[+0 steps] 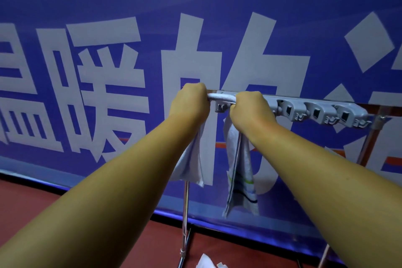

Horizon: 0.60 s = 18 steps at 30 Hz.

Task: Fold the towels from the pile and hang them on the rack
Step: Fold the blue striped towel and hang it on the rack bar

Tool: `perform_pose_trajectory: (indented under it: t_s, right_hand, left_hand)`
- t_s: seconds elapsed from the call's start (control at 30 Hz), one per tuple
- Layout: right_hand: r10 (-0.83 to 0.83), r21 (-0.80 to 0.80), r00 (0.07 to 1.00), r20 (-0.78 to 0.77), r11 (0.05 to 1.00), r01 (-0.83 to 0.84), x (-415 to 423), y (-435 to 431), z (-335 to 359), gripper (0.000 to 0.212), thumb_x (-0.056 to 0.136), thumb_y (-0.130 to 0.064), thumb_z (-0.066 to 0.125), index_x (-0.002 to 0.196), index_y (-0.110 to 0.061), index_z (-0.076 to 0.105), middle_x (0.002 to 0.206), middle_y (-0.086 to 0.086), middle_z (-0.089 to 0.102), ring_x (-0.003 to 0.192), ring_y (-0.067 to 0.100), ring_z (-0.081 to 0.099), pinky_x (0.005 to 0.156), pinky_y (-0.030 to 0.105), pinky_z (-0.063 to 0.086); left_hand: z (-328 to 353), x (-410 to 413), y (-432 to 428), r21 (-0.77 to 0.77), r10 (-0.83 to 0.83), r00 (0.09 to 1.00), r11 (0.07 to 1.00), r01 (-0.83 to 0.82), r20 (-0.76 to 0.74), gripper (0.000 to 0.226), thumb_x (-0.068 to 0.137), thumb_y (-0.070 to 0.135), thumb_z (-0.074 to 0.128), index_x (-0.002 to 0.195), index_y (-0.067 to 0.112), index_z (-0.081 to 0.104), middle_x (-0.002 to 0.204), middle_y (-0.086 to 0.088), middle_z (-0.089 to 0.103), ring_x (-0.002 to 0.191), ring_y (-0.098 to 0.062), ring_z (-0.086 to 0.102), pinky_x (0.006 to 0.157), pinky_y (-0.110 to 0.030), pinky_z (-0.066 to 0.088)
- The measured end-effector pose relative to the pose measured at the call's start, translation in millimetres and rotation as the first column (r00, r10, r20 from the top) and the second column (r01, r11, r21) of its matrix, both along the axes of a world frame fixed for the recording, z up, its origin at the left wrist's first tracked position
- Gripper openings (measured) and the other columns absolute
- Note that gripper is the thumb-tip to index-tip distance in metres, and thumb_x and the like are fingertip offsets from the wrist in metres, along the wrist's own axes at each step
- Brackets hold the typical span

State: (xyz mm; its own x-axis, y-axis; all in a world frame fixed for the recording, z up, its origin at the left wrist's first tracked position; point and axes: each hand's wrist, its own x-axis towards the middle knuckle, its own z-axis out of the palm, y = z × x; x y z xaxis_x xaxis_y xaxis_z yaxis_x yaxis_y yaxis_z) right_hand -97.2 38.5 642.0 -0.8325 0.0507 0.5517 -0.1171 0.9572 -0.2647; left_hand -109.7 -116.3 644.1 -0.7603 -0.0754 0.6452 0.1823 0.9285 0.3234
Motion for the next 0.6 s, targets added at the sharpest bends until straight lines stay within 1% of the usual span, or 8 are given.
perform_pose_trajectory:
  t_s: [0.1, 0.17, 0.23, 0.33, 0.37, 0.43, 0.5, 0.6]
  right_hand:
    - [-0.018, 0.017, 1.000, -0.019, 1.000, 0.019, -8, -2, 1, 0.019, 0.106, -0.017, 0.055, 0.117, -0.012, 0.069, 0.079, 0.004, 0.050, 0.080, 0.029, 0.063, 0.058, 0.036, 0.046]
    - [-0.033, 0.035, 0.999, -0.020, 0.999, 0.033, -14, -3, 0, 0.020, 0.106, -0.018, 0.056, 0.120, -0.013, 0.068, 0.079, 0.004, 0.049, 0.079, 0.028, 0.061, 0.057, 0.035, 0.044]
    - [-0.047, 0.047, 0.999, -0.010, 0.998, 0.047, -20, -3, -3, 0.020, 0.106, -0.017, 0.055, 0.120, -0.013, 0.069, 0.078, 0.003, 0.046, 0.078, 0.027, 0.058, 0.058, 0.035, 0.043]
    - [-0.061, 0.084, 0.998, 0.013, 0.995, 0.060, -28, -1, -13, 0.019, 0.104, -0.012, 0.054, 0.117, -0.013, 0.068, 0.074, 0.003, 0.041, 0.073, 0.025, 0.051, 0.059, 0.035, 0.043]
    - [-0.053, 0.100, 0.998, 0.022, 0.994, 0.051, -29, 0, -16, 0.019, 0.103, -0.011, 0.054, 0.117, -0.012, 0.068, 0.075, 0.003, 0.041, 0.075, 0.026, 0.052, 0.060, 0.036, 0.044]
    - [-0.034, 0.127, 0.998, 0.045, 0.991, 0.028, -30, 2, -25, 0.019, 0.102, -0.010, 0.055, 0.116, -0.010, 0.069, 0.083, 0.006, 0.051, 0.080, 0.030, 0.057, 0.062, 0.037, 0.046]
    - [-0.019, 0.144, 0.998, 0.061, 0.990, 0.010, -30, 3, -34, 0.018, 0.103, -0.011, 0.055, 0.114, -0.009, 0.069, 0.092, 0.009, 0.054, 0.080, 0.031, 0.058, 0.063, 0.038, 0.048]
    - [-0.003, 0.134, 0.997, 0.073, 0.991, -0.006, -32, 3, -43, 0.016, 0.102, -0.009, 0.055, 0.109, -0.009, 0.069, 0.096, 0.011, 0.059, 0.081, 0.033, 0.060, 0.064, 0.039, 0.050]
  left_hand:
    - [2, -11, 1, 0.035, 0.005, 1.000, 0.999, -0.005, 0.005, 0.013, 0.105, 0.024, 0.064, 0.111, 0.015, 0.070, 0.082, -0.001, 0.059, 0.060, -0.013, 0.050, 0.057, -0.025, 0.038]
    - [2, -17, 2, 0.038, 0.000, 1.000, 0.999, -0.001, 0.023, 0.012, 0.105, 0.024, 0.065, 0.110, 0.016, 0.070, 0.080, 0.000, 0.058, 0.061, -0.013, 0.051, 0.058, -0.025, 0.039]
    - [-1, -20, 3, 0.036, -0.007, 0.999, 0.999, 0.005, 0.049, 0.008, 0.103, 0.020, 0.066, 0.109, 0.016, 0.070, 0.077, 0.001, 0.057, 0.064, -0.015, 0.056, 0.059, -0.028, 0.044]
    - [-8, -25, 4, 0.026, -0.010, 0.995, 1.000, 0.007, 0.104, 0.010, 0.098, 0.010, 0.066, 0.104, 0.016, 0.070, 0.079, -0.002, 0.059, 0.072, -0.025, 0.063, 0.061, -0.034, 0.049]
    - [-11, -26, 4, 0.018, -0.006, 0.991, 1.000, 0.003, 0.132, 0.010, 0.097, 0.008, 0.065, 0.102, 0.016, 0.069, 0.078, -0.002, 0.058, 0.073, -0.026, 0.061, 0.061, -0.034, 0.047]
    - [-20, -28, 4, -0.002, -0.008, 0.984, 1.000, 0.009, 0.179, 0.011, 0.096, 0.007, 0.061, 0.098, 0.016, 0.067, 0.078, -0.004, 0.057, 0.075, -0.029, 0.059, 0.064, -0.036, 0.047]
    - [-30, -34, 3, -0.012, -0.023, 0.981, 1.000, 0.025, 0.193, 0.014, 0.096, 0.008, 0.060, 0.102, 0.016, 0.069, 0.085, -0.007, 0.062, 0.079, -0.030, 0.060, 0.068, -0.037, 0.050]
    - [-45, -41, 2, 0.028, -0.043, 0.982, 0.999, 0.039, 0.182, 0.011, 0.098, 0.012, 0.058, 0.103, 0.016, 0.067, 0.088, -0.006, 0.062, 0.080, -0.028, 0.061, 0.067, -0.036, 0.050]
